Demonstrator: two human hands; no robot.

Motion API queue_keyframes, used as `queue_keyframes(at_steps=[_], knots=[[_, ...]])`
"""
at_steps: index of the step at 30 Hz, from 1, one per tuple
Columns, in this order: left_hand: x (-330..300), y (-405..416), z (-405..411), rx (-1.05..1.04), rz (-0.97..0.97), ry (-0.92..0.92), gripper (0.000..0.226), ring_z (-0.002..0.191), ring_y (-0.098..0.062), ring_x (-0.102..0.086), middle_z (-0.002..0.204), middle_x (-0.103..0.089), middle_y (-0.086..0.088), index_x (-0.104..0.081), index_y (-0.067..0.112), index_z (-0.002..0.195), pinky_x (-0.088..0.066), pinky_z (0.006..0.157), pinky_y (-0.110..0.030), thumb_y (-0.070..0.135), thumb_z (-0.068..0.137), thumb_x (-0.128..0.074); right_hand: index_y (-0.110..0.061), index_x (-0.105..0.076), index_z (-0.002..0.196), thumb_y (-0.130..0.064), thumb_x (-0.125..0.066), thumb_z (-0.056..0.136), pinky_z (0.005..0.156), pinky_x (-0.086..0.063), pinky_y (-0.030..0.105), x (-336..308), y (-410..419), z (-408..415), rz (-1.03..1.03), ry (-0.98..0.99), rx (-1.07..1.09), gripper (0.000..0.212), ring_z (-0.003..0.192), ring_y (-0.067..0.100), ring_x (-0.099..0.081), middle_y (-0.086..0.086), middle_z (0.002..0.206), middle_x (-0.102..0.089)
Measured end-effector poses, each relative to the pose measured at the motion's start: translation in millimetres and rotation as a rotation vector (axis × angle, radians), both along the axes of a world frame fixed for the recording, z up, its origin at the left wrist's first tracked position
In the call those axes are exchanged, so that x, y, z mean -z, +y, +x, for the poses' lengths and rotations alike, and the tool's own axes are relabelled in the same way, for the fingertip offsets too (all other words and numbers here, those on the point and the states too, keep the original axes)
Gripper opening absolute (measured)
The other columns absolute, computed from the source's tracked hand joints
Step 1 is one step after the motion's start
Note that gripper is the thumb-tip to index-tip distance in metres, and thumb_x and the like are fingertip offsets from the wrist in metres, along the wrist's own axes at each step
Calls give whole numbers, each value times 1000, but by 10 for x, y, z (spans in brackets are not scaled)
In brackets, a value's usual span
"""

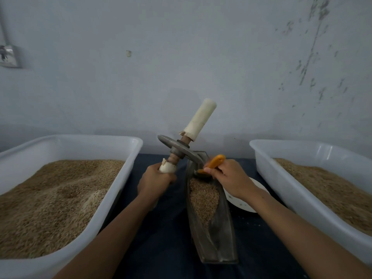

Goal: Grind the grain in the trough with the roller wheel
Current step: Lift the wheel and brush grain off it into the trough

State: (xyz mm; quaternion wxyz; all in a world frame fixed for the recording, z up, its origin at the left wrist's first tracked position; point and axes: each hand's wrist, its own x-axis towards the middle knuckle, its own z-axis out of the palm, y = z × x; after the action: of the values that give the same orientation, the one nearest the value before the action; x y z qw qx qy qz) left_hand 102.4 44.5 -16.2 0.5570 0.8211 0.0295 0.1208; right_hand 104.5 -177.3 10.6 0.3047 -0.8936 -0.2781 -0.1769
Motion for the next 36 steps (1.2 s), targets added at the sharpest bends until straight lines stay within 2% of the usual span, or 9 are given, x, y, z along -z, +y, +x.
queue_keyframes(at_steps=[5, 9, 13, 16, 19, 25, 29, 32, 36], knots=[[-7, 13, 8, -13, 14, 2, 21, 72, -25, -62, 77, -65, -5, -62, 22, 89, -53, 72, -44, 17, 70, -70, 1, -66, 79, -27, -55, 96, 70, -49, 34, -86, -51, -105, 24, 42, -30, 34, 63, 19, -60, 12, 66, -62], [-12, 11, 4, -29, 22, 1, 22, 75, -27, -63, 78, -66, -4, -63, 23, 89, -54, 75, -46, 18, 69, -70, 2, -66, 74, -20, -54, 97, 57, -46, 21, -153, -141, -206, 248, -131, -14, 33, 54, 11, -57, 4, 57, -60], [-19, 10, -13, -26, 14, 8, 19, 74, -27, -62, 78, -65, -6, -62, 20, 88, -53, 74, -46, 17, 70, -69, -3, -67, 79, -15, -52, 98, 51, -46, 17, -83, -132, -193, 513, -116, 115, 28, 48, 10, -58, 5, 55, -63], [-30, 9, -32, -29, 26, 7, 17, 74, -27, -62, 78, -65, -6, -61, 21, 85, -53, 74, -46, 16, 70, -68, -2, -66, 74, -15, -53, 98, 47, -47, 19, -41, -154, -123, 547, -31, 243, 30, 43, 10, -57, 3, 51, -64], [-39, 12, -41, -35, 45, 9, 19, 76, -28, -63, 78, -65, -6, -61, 22, 86, -54, 77, -47, 17, 70, -68, 1, -63, 65, -14, -53, 97, 47, -44, 14, -34, -187, -91, 590, -85, 346, 37, 40, 7, -54, 3, 46, -60], [-33, 7, -44, -42, 70, 12, 16, 75, -27, -63, 76, -65, -5, -60, 25, 84, -54, 76, -47, 19, 72, -68, 6, -61, 69, -13, -51, 98, 46, -43, 19, -136, -213, -134, 627, -77, 311, 36, 39, 9, -53, 8, 48, -59], [-34, 7, -47, -49, 72, 15, 17, 74, -25, -63, 74, -65, -3, -61, 27, 84, -54, 75, -44, 20, 70, -68, 4, -59, 73, -14, -49, 98, 47, -43, 28, -117, -327, -206, 776, -220, 415, 32, 41, 14, -51, 14, 50, -56], [-31, 12, -51, -46, 79, 10, 14, 73, -25, -63, 73, -65, -2, -61, 26, 80, -52, 73, -42, 21, 69, -68, -2, -56, 71, -20, -49, 99, 48, -44, 33, -9, -424, -306, 564, -370, 386, 35, 45, 15, -51, 9, 51, -53], [-37, -3, -64, -41, 76, 5, 13, 71, -26, -63, 71, -65, -3, -61, 26, 77, -52, 71, -43, 21, 68, -68, -13, -63, 92, -26, -48, 99, 56, -47, 29, 148, -612, -411, -158, -312, 274, 21, 61, 7, -58, -3, 72, -63]])
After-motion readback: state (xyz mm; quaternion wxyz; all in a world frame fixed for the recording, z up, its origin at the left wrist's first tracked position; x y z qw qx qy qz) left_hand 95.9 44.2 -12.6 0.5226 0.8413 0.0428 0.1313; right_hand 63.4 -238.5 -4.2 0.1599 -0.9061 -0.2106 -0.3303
